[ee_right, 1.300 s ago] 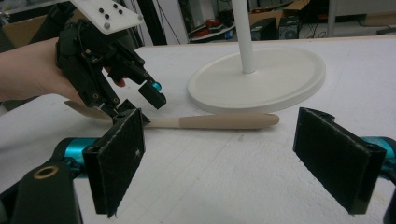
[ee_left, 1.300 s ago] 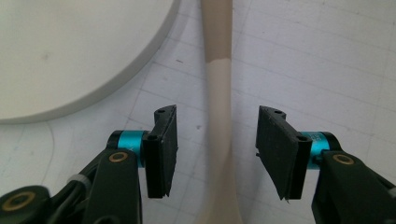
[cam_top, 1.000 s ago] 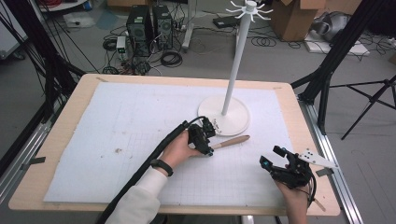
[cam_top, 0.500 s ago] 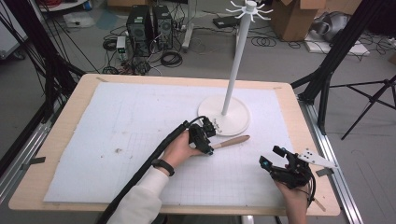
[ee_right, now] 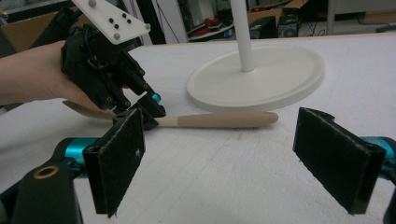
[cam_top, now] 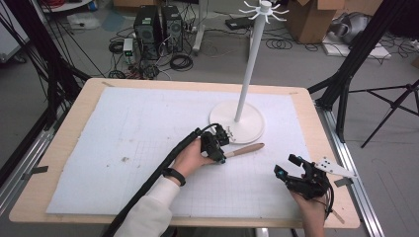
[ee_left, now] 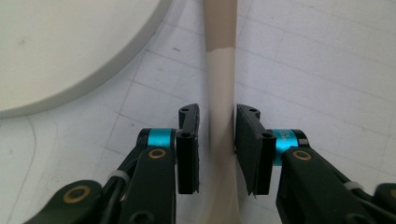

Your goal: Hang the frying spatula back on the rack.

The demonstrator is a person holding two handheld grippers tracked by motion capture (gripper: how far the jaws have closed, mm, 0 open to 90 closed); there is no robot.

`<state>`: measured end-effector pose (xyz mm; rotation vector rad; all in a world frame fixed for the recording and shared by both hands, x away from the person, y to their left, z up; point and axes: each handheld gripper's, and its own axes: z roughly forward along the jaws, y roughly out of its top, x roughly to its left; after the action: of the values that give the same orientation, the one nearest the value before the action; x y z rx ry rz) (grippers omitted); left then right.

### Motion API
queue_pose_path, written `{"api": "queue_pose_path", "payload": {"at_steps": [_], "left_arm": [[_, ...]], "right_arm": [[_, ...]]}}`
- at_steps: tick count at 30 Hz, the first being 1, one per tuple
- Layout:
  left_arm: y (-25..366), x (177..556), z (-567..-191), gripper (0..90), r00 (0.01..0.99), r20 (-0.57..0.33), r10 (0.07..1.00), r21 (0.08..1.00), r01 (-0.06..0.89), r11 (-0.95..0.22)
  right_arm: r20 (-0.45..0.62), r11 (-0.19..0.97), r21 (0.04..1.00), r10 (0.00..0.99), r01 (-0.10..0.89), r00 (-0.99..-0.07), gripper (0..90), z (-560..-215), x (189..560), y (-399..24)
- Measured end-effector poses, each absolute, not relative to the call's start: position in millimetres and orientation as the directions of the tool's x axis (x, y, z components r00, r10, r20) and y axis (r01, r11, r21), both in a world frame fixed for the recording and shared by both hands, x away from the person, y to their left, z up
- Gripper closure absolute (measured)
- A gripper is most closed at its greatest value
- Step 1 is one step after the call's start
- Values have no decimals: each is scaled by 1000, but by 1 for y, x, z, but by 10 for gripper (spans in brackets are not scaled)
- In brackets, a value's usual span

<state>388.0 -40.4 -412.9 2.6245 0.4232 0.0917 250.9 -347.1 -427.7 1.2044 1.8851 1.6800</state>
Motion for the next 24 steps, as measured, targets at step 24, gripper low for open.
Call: {"api": "queue_pose_path", "payload": {"at_steps": [24], "left_arm": [[-39, 386, -409, 777, 959, 12, 281, 458, 245, -854]], "right_arm": [[276, -58, 929, 766, 365, -580, 151, -429, 251, -348]]}}
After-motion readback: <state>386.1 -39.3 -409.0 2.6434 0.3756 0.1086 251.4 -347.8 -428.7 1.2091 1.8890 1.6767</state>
